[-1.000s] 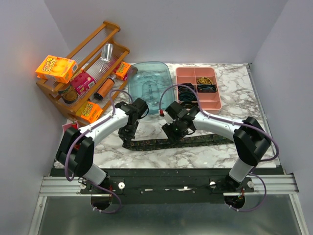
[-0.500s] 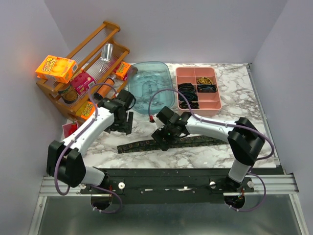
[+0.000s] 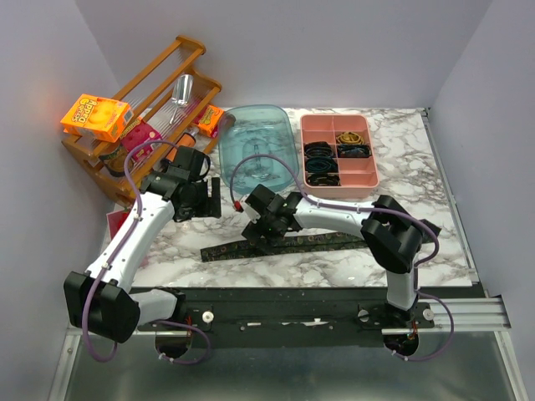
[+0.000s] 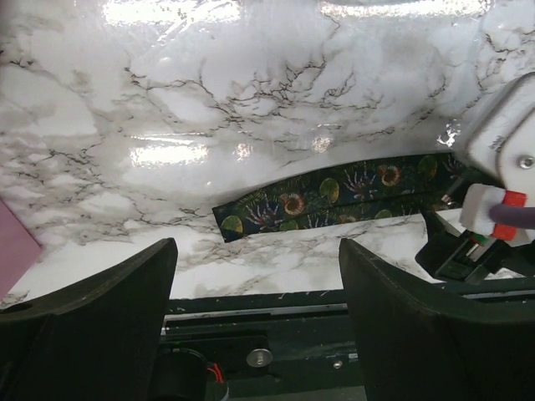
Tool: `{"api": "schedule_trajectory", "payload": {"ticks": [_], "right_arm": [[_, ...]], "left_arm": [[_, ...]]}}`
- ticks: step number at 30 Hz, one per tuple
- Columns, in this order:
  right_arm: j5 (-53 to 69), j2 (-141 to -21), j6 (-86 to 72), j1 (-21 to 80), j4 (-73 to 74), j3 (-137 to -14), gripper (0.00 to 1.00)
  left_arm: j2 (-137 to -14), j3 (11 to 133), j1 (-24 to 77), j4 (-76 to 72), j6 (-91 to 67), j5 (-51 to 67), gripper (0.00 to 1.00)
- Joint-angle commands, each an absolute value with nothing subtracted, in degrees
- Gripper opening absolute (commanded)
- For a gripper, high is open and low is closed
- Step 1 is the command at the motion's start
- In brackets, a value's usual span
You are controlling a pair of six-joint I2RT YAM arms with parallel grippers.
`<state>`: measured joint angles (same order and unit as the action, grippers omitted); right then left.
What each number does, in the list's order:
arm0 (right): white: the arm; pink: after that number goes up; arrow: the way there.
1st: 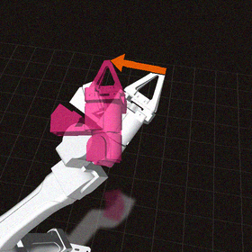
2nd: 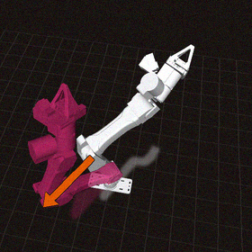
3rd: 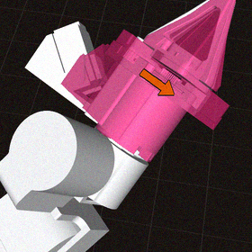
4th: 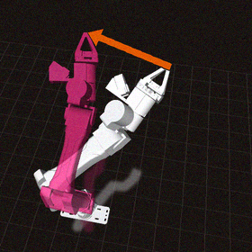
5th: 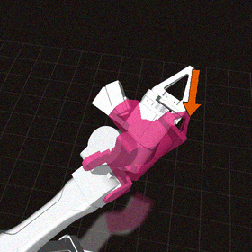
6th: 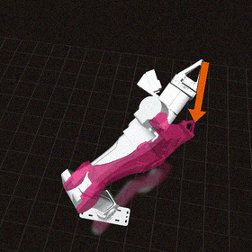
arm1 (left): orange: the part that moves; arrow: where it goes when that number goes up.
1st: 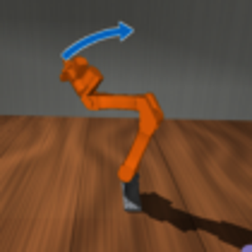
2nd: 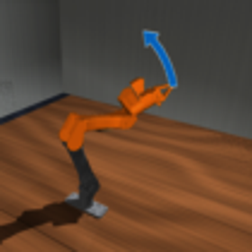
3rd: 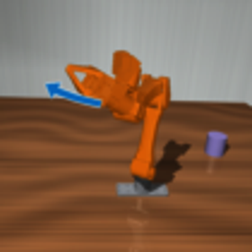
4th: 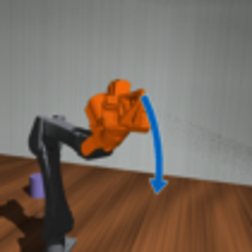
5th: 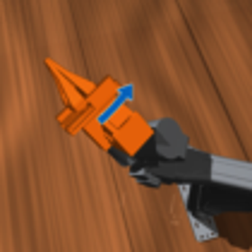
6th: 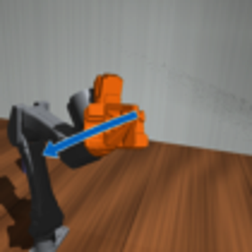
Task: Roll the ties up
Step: Flatten out the tie at the center of the board.
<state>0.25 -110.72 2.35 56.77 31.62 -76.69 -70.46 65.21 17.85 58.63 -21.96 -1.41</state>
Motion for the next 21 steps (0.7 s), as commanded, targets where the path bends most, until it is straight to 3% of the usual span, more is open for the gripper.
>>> {"api": "schedule_trajectory", "payload": {"ticks": [1, 6, 12, 15, 16, 21], "right_arm": [[-0.45, -112.23, 5.18, 57.66, 31.11, -77.61, 0.92], [2.72, -112.24, 4.75, 57.75, 30.94, -76.47, 0.90], [3.43, -110.22, 3.96, 58.01, 29.18, -73.92, 0.79], [3.34, -109.95, 3.69, 58.01, 28.65, -73.21, 0.54], [2.99, -109.95, 3.60, 58.09, 28.48, -73.04, 0.41], [1.76, -108.90, 3.43, 58.36, 27.95, -72.16, 0.41]], "left_arm": [[-70.14, 64.51, 17.23, 57.48, -20.48, 1.76, 0.88], [-69.96, 63.98, 16.70, 57.22, -20.30, 1.67, 0.88], [-69.61, 63.63, 16.17, 56.95, -20.04, 1.14, 0.87], [-69.52, 63.37, 15.91, 57.13, -20.13, 0.79, 0.87], [-69.26, 63.28, 15.82, 57.04, -20.13, 0.79, 0.87], [-68.91, 62.58, 15.38, 57.22, -20.04, 0.44, 0.87]]}}
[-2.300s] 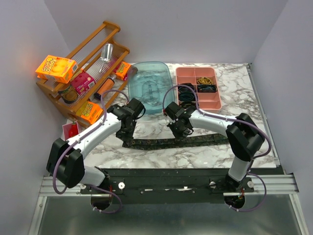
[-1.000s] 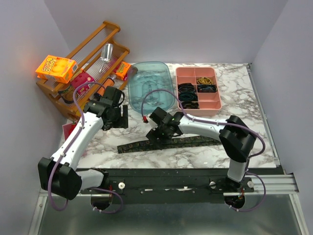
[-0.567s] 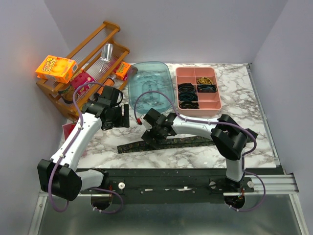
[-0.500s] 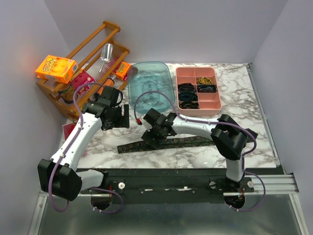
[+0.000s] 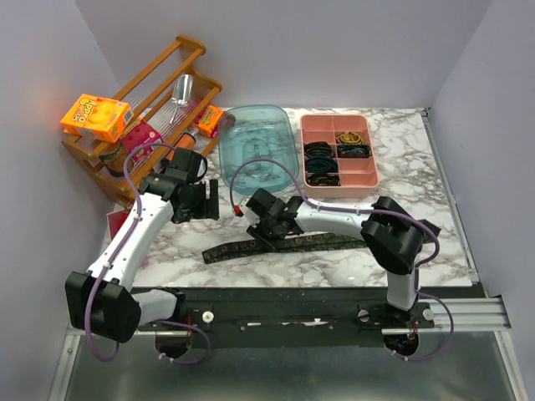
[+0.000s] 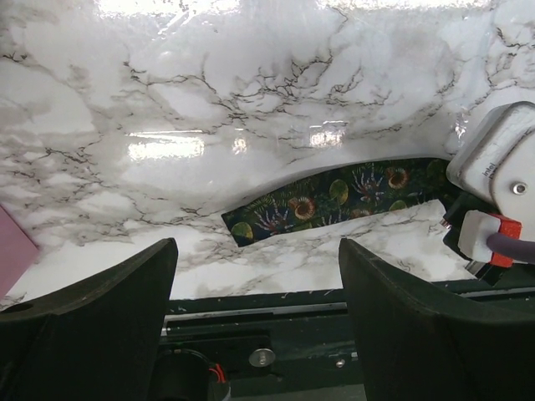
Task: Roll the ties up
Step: Flatten out the tie at the center of the board.
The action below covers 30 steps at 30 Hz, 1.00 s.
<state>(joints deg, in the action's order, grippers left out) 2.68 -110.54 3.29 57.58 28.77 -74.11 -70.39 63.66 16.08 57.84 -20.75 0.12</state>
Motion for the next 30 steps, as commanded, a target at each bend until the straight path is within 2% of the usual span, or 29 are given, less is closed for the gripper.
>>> {"api": "schedule_trajectory", "payload": {"ticks": [1, 6, 8, 11, 12, 13, 23, 26, 27, 30], "right_arm": [[1.67, -108.03, 3.34, 58.45, 27.69, -71.90, 0.41], [2.02, -105.74, 3.25, 58.54, 27.42, -70.93, 0.43], [2.28, -104.51, 3.08, 58.62, 27.69, -70.32, 0.48], [2.20, -103.01, 2.81, 58.62, 27.95, -69.44, 0.67], [2.28, -102.49, 2.81, 58.54, 28.04, -69.35, 0.68], [2.20, -102.13, 2.64, 58.62, 28.12, -69.17, 0.73], [5.10, -101.42, 3.16, 60.11, 27.42, -69.34, 0.74], [3.09, -103.97, 3.43, 60.64, 27.25, -70.84, 0.76], [2.47, -104.50, 3.43, 60.73, 26.99, -71.19, 0.80], [0.88, -106.26, 4.22, 61.00, 26.54, -72.33, 0.82]], "left_arm": [[-68.91, 62.58, 15.29, 57.39, -19.95, 0.44, 0.87], [-68.82, 62.23, 15.03, 57.65, -19.95, -1.05, 0.87], [-68.82, 62.14, 14.94, 57.83, -20.13, -1.05, 0.87], [-68.56, 61.53, 14.85, 57.83, -20.30, -0.88, 0.87], [-68.47, 61.35, 14.77, 57.66, -20.39, -0.70, 0.87], [-68.47, 61.09, 14.68, 57.66, -20.74, -0.36, 0.87], [-65.31, 54.95, 14.24, 55.90, -23.73, 5.35, 0.85], [-63.20, 51.35, 14.24, 54.23, -25.75, 9.30, 0.78], [-62.67, 50.46, 14.24, 53.62, -26.80, 10.10, 0.78], [-60.56, 47.12, 14.33, 51.95, -28.82, 12.21, 0.57]]}}
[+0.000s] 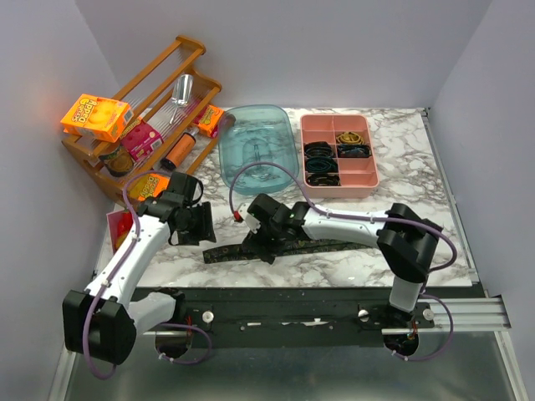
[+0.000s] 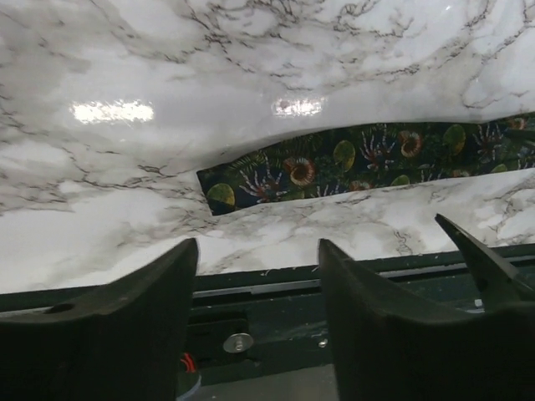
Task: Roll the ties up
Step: Flatten out the tie at the center of the board.
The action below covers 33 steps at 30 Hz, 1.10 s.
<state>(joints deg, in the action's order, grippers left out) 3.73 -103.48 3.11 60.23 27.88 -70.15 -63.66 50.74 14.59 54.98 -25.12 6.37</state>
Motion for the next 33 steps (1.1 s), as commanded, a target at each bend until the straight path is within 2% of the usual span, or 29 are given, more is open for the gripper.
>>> {"api": "schedule_trajectory", "payload": {"ticks": [1, 3, 4, 7, 8, 21, 24, 25, 33], "right_arm": [[0.44, -106.69, 4.65, 61.08, 26.37, -72.59, 0.84], [0.35, -107.57, 5.01, 61.26, 26.02, -73.12, 0.85], [-1.48, -107.67, 5.27, 61.35, 25.75, -73.30, 0.85], [-4.03, -108.19, 5.54, 62.05, 24.97, -73.39, 0.85], [-4.74, -108.37, 5.62, 62.31, 24.70, -73.39, 0.85], [-5.54, -105.47, 4.48, 63.81, 21.19, -66.54, 0.76], [-5.71, -104.94, 4.04, 63.90, 20.74, -65.57, 0.73], [-5.71, -104.85, 3.96, 63.90, 20.48, -65.31, 0.68], [-8.26, -104.06, 3.25, 64.16, 19.43, -64.51, 0.59]], "left_arm": [[-60.12, 46.07, 14.33, 51.33, -30.13, 15.18, 0.42], [-59.24, 43.34, 14.33, 49.49, -31.28, 16.96, 0.29], [-58.98, 42.63, 14.50, 49.13, -32.07, 17.57, 0.16], [-58.80, 41.48, 14.50, 48.96, -32.69, 17.14, 0.02], [-58.71, 41.40, 14.50, 48.96, -33.13, 17.14, 0.00], [-60.12, 41.31, 15.12, 45.97, -37.18, 16.26, 0.00], [-60.99, 41.92, 15.12, 45.97, -36.74, 15.56, 0.00], [-61.26, 42.01, 15.12, 46.05, -36.48, 15.38, 0.00], [-62.05, 42.36, 15.12, 45.97, -36.56, 13.89, 0.00]]}}
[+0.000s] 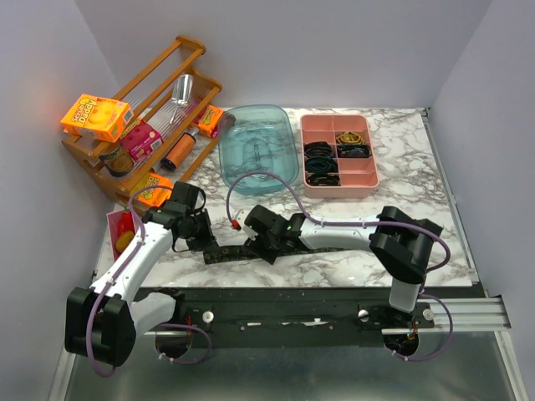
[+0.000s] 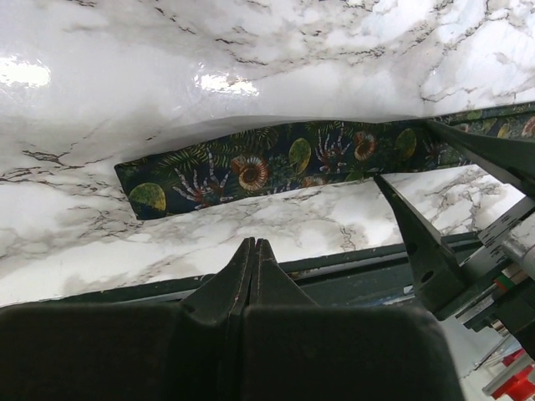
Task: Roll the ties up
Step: Flatten out the tie at the center of the board.
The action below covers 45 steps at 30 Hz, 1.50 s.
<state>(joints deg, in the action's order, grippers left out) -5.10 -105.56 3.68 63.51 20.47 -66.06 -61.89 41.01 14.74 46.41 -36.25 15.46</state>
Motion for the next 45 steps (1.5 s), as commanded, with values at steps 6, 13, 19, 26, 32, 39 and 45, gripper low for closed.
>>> {"api": "schedule_trajectory", "payload": {"ticks": [6, 13, 19, 26, 32, 39, 45], "right_arm": [[-10.80, -106.08, 2.73, 64.25, 19.16, -64.34, 0.59], [-19.68, -110.21, -1.84, 64.16, 22.32, -67.23, 0.59], [-19.34, -111.97, -6.32, 63.55, 23.90, -69.60, 0.60], [-11.09, -110.22, -10.45, 57.58, 24.43, -70.31, 0.60], [-6.60, -108.11, -9.32, 55.46, 24.26, -69.26, 0.61], [2.08, -100.03, -8.79, 55.28, 23.64, -67.68, 0.73], [7.46, -95.63, -9.32, 55.20, 23.55, -70.13, 0.75]], "left_arm": [[-61.87, 43.32, 15.12, 45.97, -36.83, 11.87, 0.08], [-62.31, 46.49, 15.12, 44.83, -36.48, 9.41, 0.54], [-65.39, 47.90, 15.03, 41.84, -36.74, 8.09, 0.64], [-67.24, 46.15, 14.42, 34.81, -39.37, 5.36, 0.64], [-65.75, 43.51, 13.36, 27.52, -40.52, 4.31, 0.64], [-63.90, 39.30, 12.22, 21.55, -39.64, 1.76, 0.65], [-63.37, 33.24, 10.46, 15.13, -40.25, 6.23, 0.65]]}}
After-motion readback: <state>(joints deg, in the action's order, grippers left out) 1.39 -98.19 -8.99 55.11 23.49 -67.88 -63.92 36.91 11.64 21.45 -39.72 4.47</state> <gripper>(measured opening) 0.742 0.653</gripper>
